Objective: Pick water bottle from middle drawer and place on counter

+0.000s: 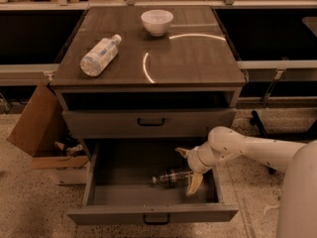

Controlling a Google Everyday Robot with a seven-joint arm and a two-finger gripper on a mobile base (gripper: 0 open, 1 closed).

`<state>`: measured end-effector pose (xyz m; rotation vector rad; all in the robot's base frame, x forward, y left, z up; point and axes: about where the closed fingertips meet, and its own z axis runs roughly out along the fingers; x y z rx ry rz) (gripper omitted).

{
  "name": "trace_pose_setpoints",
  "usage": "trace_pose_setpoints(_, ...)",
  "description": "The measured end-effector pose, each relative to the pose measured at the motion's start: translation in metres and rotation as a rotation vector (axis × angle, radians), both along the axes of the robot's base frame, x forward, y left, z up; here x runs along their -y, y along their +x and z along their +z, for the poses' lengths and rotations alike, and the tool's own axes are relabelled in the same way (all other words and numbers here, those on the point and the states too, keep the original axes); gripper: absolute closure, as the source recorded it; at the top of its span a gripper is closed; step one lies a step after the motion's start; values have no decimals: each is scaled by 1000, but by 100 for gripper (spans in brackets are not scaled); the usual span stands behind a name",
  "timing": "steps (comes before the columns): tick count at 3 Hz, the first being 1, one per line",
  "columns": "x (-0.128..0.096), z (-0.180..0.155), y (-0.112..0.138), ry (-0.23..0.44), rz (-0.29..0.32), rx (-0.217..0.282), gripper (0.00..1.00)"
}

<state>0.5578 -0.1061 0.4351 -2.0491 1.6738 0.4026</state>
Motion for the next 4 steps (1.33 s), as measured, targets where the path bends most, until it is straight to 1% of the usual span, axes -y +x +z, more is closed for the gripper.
trace_pose_setpoints(1, -7, -19, 9, -16, 15, 15, 0)
trace_pose_setpoints(2, -13, -36, 16, -42, 20, 18, 0)
trace_pose_setpoints(3, -18, -47, 19, -54, 25, 11, 0)
trace_pose_setpoints(4, -23, -55, 19, -61, 24, 4, 18)
